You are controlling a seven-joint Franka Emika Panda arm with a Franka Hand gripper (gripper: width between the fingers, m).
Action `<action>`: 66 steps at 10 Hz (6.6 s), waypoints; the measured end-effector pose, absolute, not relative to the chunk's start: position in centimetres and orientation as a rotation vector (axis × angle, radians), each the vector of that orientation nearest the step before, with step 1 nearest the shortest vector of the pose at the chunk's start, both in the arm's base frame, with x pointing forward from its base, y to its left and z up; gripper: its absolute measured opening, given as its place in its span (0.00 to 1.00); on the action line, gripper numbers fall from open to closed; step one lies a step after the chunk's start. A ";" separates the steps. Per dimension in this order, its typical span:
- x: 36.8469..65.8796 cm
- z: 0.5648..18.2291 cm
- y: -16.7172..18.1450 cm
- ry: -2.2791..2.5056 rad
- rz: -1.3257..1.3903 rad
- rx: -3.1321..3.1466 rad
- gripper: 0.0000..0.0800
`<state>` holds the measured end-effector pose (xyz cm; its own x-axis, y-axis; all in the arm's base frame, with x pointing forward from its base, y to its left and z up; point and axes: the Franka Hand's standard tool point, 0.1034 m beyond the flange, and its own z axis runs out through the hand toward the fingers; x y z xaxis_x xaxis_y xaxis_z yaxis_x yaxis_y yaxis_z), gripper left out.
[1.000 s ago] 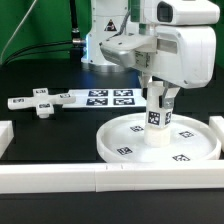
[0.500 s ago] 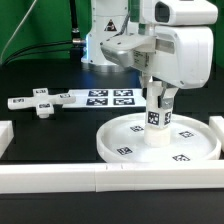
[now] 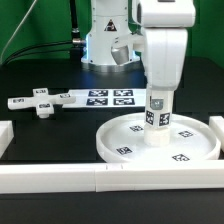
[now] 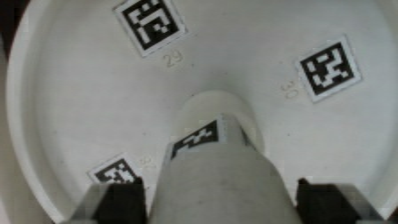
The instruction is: Assemble round table
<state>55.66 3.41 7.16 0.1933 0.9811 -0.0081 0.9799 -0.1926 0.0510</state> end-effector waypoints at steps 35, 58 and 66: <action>55.3 7.1 4.9 -1.157 0.007 3.074 0.81; 56.3 6.7 4.3 2.230 0.019 2.140 0.81; 56.1 6.3 4.0 2.605 -0.059 1.606 0.81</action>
Offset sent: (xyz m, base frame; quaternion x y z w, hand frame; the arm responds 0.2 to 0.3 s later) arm 0.0000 0.0000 0.0000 0.0000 0.0000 0.1938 0.9810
